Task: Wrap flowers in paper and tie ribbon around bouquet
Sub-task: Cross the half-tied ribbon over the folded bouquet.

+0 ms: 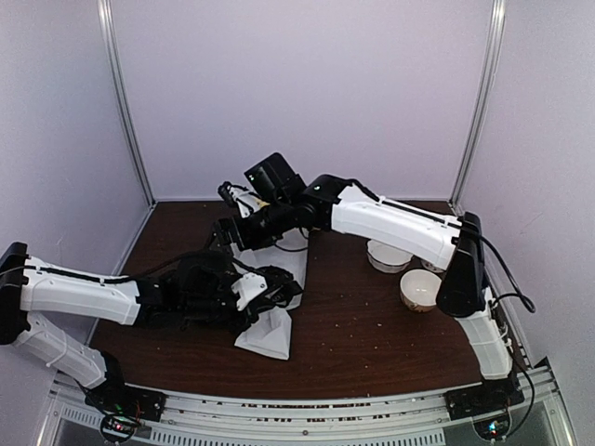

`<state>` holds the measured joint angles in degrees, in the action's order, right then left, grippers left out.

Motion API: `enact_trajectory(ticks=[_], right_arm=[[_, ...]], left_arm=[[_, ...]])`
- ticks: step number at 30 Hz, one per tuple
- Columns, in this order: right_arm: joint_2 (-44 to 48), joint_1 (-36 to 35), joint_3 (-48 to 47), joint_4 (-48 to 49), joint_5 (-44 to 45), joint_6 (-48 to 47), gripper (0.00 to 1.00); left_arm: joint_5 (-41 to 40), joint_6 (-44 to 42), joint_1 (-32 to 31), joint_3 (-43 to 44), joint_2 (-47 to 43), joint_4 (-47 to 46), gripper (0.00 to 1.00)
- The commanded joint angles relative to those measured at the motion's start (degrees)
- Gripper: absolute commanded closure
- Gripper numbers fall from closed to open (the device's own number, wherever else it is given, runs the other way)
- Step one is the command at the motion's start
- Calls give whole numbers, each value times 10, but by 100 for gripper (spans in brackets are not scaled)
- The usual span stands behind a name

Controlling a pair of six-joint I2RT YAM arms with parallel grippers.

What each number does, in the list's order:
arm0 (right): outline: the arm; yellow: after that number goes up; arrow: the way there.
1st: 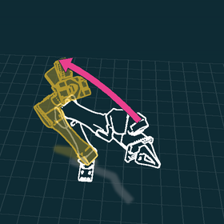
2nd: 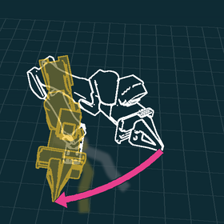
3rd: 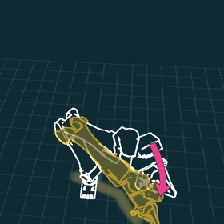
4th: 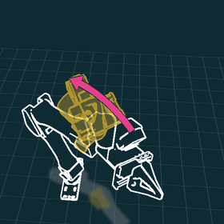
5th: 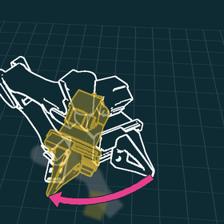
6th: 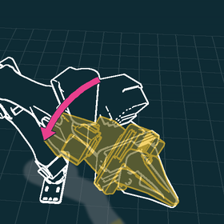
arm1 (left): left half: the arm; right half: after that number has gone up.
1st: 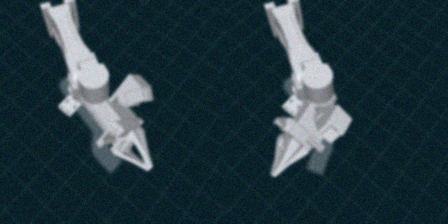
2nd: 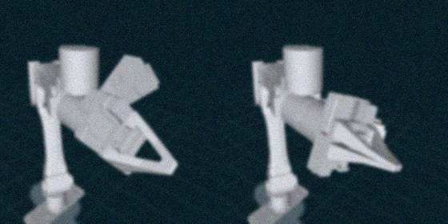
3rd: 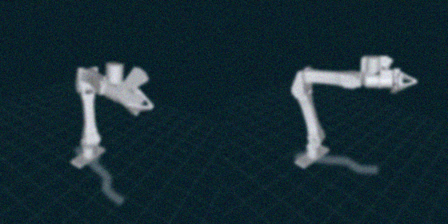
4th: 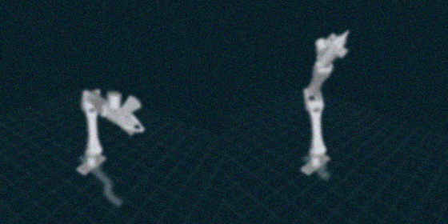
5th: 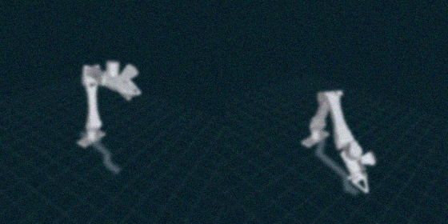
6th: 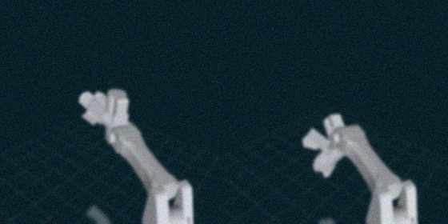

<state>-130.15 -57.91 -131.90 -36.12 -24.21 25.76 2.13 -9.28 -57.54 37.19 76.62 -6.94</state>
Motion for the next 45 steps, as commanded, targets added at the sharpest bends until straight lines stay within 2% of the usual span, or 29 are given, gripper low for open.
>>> enact_trajectory(ticks=[1,6,10,12,14,16,18,21,25,29,31,32,38,41,43,45], right_arm=[[65,26,19,-17,52,-54,0],[158,69,139,42,43,-106,0],[260,82,288,111,33,-195,0],[318,82,402,174,7,-221,0],[366,82,494,242,-14,-211,1],[391,83,552,275,-39,-183,7],[392,81,573,267,-55,-147,13],[377,80,595,255,-70,-85,15],[357,68,635,320,-104,-17,17],[333,59,630,342,-131,7,25],[322,58,627,342,-139,10,32],[315,58,625,341,-144,10,39],[304,62,608,293,-153,-14,100],[315,70,610,284,-140,-24,100],[314,74,607,277,-132,-27,100],[305,73,597,260,-129,-35,100]], left_arm=[[11,11,-3,-15,-13,-46,100],[7,31,-2,-17,-10,-63,100],[6,48,1,-15,-10,-69,100],[8,59,6,-20,-10,-83,100],[7,65,9,-23,-9,-89,100],[7,67,12,-21,-6,-87,100],[8,66,13,-14,-1,-80,100],[13,66,15,-8,3,-75,100],[13,67,15,-5,5,-70,100],[11,67,15,-1,7,-63,100],[11,66,15,1,8,-62,100],[11,66,15,1,8,-60,100],[10,69,17,2,5,-49,100],[13,88,25,10,0,-25,99],[17,109,39,22,-7,6,62],[35,129,63,30,-22,28,35]])
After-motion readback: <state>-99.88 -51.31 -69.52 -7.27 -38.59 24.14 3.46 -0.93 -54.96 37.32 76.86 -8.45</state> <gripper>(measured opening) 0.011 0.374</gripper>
